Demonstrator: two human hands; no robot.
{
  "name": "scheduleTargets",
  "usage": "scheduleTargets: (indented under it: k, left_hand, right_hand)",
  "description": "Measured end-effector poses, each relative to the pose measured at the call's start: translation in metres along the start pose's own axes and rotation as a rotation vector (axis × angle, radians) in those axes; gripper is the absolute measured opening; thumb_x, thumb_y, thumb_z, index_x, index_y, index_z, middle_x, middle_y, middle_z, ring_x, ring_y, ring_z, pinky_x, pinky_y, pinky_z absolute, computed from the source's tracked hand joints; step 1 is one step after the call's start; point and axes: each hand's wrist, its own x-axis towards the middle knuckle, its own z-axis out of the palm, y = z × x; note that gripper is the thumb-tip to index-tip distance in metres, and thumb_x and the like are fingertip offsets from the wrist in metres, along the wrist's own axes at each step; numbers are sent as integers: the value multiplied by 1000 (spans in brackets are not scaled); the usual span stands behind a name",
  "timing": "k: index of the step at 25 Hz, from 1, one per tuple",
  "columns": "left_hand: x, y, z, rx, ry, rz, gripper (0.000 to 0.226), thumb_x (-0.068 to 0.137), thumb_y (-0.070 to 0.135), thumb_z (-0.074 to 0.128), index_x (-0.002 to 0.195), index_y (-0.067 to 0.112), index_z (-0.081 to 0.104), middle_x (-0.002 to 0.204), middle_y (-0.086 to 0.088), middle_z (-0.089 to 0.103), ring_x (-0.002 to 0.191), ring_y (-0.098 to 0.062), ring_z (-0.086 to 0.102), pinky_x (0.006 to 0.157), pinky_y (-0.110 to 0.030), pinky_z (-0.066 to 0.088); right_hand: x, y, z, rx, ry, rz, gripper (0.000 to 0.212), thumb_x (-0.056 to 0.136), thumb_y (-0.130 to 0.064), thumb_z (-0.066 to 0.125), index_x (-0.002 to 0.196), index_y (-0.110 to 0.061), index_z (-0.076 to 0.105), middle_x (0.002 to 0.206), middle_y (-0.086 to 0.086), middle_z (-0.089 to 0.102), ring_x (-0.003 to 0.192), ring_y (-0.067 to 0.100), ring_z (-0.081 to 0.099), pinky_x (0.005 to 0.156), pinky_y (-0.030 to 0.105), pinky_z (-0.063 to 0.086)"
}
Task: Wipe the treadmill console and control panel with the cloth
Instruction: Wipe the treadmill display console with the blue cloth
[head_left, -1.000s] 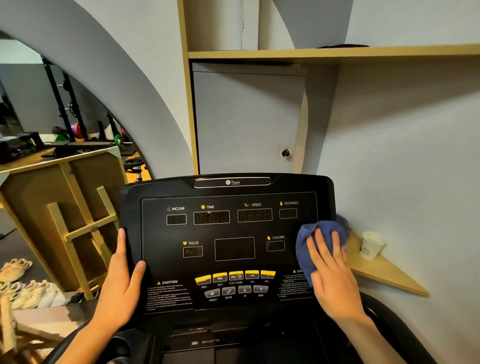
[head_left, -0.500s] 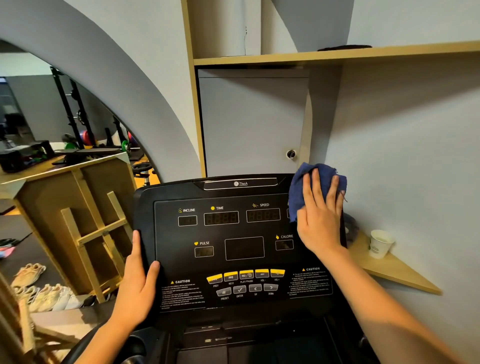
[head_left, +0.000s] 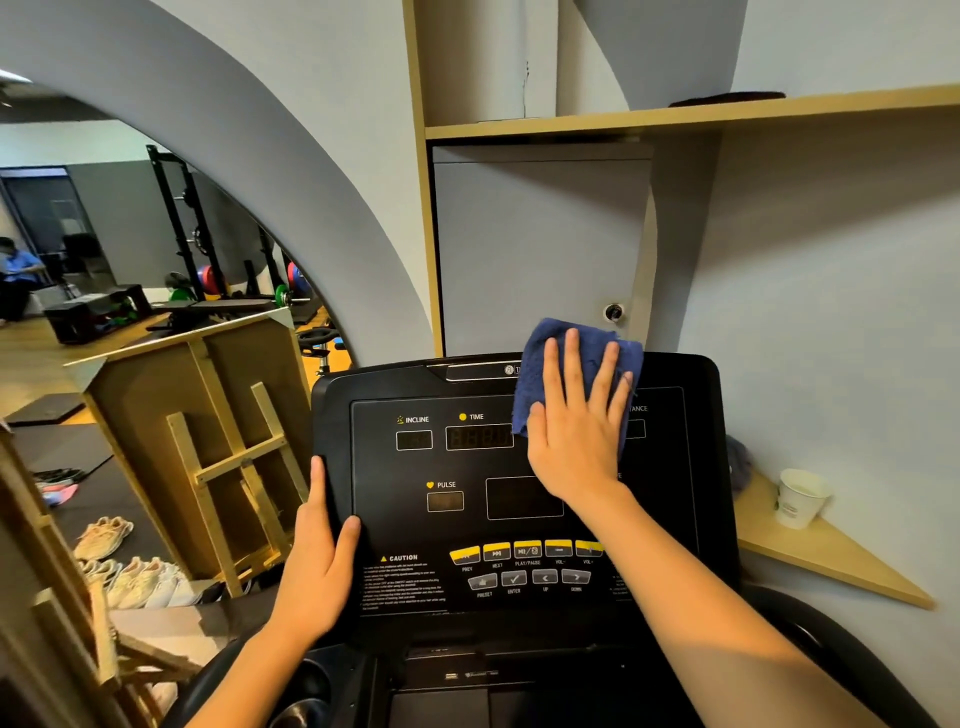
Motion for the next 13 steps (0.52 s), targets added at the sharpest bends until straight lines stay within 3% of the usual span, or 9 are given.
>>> scheduleTargets:
  k: [3, 10, 13]
  left_hand:
    - [1, -3, -1, -11, -3, 1, 76, 99, 45, 39, 155, 38, -11, 158, 3, 24, 129, 2, 25, 108, -32, 23]
    - [1, -2, -3, -67, -13, 1, 75, 102, 34, 44, 153, 48, -9, 148, 39, 4, 141, 4, 16, 116, -36, 21]
    - [2, -9, -5, -136, -9, 29, 70, 98, 49, 38, 153, 51, -4, 161, 30, 5, 149, -1, 13, 120, -38, 19]
  right_hand:
    - [-1, -31, 2, 26, -14, -64, 73, 99, -48, 25, 161, -19, -2, 169, 10, -5, 152, 46, -10, 119, 66, 5]
    - [-21, -113, 8, 105, -78, -321, 74, 100, -46, 32, 161, -19, 0, 169, 9, -9, 152, 44, -15, 120, 64, 4]
    - [-39, -133, 14, 137, -125, -430, 74, 99, -44, 36, 161, -19, 3, 169, 7, -9, 152, 41, -17, 120, 63, 7]
